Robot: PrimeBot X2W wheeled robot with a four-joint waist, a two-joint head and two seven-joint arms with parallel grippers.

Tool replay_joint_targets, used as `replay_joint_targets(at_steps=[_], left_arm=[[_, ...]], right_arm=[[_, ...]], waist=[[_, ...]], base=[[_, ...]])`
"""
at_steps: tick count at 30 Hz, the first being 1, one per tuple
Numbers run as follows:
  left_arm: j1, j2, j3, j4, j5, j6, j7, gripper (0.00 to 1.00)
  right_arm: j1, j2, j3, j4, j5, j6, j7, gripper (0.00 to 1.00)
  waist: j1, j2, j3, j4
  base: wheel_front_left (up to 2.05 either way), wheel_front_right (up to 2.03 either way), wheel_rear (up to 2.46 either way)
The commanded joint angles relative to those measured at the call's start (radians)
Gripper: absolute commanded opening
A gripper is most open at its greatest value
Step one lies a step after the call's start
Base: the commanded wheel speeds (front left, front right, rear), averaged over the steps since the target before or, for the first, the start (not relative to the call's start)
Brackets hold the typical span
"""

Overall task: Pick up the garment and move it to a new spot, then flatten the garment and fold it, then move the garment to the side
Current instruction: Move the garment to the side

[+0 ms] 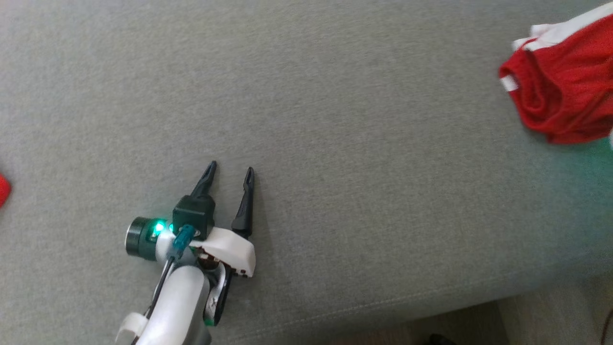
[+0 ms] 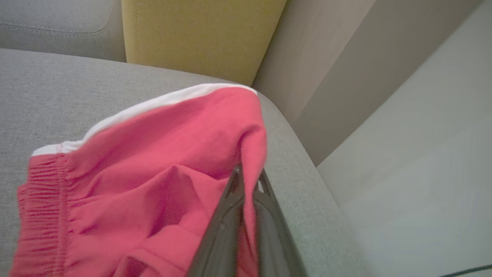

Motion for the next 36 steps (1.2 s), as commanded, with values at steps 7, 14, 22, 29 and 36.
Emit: replay_joint_targets(at_steps=[7,14,22,29,36], left_arm=[[-0.022,0.006,0.037,-0.034,-0.001,0.008,-0.012,1.0],[-0.016,0.006,0.059,-0.047,-0.02,0.029,-0.012,1.0],[0.016,0.006,0.082,-0.057,-0.044,0.053,-0.012,1.0],[0.075,0.006,0.114,-0.054,-0.062,0.079,-0.012,1.0],[0.11,0.006,0.164,-0.054,-0.062,0.095,-0.012,1.0]], right_arm=[[-0.009,-0.022,-0.214,-0.126,-0.197,0.007,-0.011,1.0],[0.018,0.138,-0.254,-0.315,-0.206,0.007,-0.025,1.0],[0.211,0.295,-0.116,-0.49,-0.03,0.007,-0.025,1.0],[0.444,0.363,0.008,-0.571,0.081,0.007,-0.025,1.0],[0.539,0.366,0.128,-0.599,0.212,0.007,-0.025,1.0]], waist=[[-0.0001,0.0,0.016,0.017],[-0.0001,0.0,-0.03,0.033],[-0.0001,0.0,-0.111,0.101],[-0.0001,0.0,-0.201,0.197],[-0.0001,0.0,-0.258,0.259]], base=[[0.0,0.0,0.0],[0.0,0.0,0.0],[0.0,0.0,0.0],[0.0,0.0,0.0],[0.0,0.0,0.0]])
